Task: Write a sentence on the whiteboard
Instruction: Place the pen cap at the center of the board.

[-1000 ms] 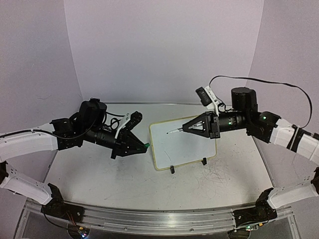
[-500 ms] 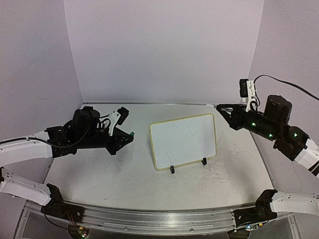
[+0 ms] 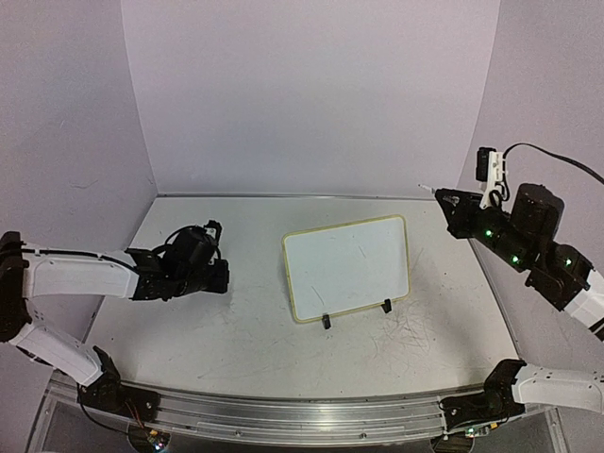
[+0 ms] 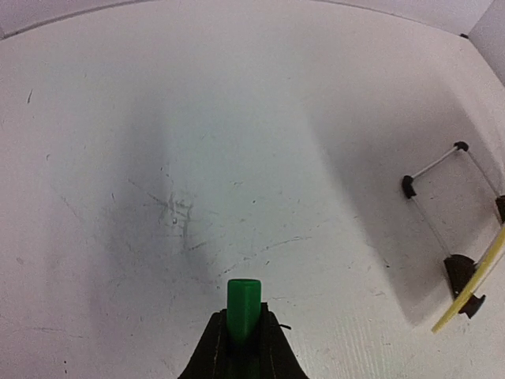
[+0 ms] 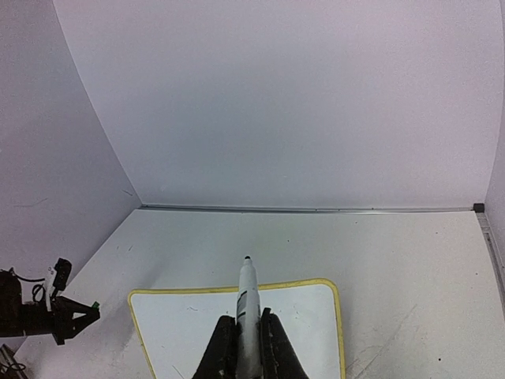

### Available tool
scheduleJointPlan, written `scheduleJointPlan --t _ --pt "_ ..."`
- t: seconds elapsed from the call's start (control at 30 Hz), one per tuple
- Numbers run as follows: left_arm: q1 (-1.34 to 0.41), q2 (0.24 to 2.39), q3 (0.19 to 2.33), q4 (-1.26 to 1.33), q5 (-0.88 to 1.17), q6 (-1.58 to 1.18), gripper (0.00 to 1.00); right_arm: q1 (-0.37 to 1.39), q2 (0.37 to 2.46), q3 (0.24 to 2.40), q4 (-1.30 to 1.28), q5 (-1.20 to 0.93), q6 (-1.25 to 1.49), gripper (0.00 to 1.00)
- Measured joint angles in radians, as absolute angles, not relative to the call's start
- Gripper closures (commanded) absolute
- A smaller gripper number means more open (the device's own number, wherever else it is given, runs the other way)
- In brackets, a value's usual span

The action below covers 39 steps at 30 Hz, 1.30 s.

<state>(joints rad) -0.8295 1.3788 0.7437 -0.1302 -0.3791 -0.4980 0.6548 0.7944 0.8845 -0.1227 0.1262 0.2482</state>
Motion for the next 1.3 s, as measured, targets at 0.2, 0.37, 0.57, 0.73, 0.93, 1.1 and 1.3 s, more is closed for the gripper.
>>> scheduleJointPlan --t 0.2,0.37,0.57,0.73,0.93,1.1,1.3 --pt "-0.83 1.553 0.766 -0.133 -0.454 -0.578 1.0 0.655 0.796 0.884 -0.122 0.127 0.229 1.0" --pt "-0.83 1.638 0.786 -0.131 -0.495 -0.618 1.0 0.655 0.799 0.879 -0.122 0.127 0.217 1.0" --pt "-0.83 1.708 0.786 -0.131 -0.514 -0.662 0.95 0.655 0.798 0.862 -0.122 0.134 0.212 1.0" --pt "-0.83 1.725 0.786 -0.13 -0.526 -0.696 0.91 0.655 0.798 0.856 -0.123 0.132 0.209 1.0" --pt "-0.83 1.752 0.786 -0.123 -0.537 -0.711 0.9 0.655 0.798 0.854 -0.122 0.116 0.209 1.0" --pt "-0.831 1.757 0.786 -0.112 -0.545 -0.715 0.87 0.655 0.797 0.854 -0.122 0.107 0.21 1.0" --pt "-0.831 1.763 0.786 -0.104 -0.55 -0.717 0.85 0.655 0.791 0.854 -0.129 0.107 0.212 1.0"
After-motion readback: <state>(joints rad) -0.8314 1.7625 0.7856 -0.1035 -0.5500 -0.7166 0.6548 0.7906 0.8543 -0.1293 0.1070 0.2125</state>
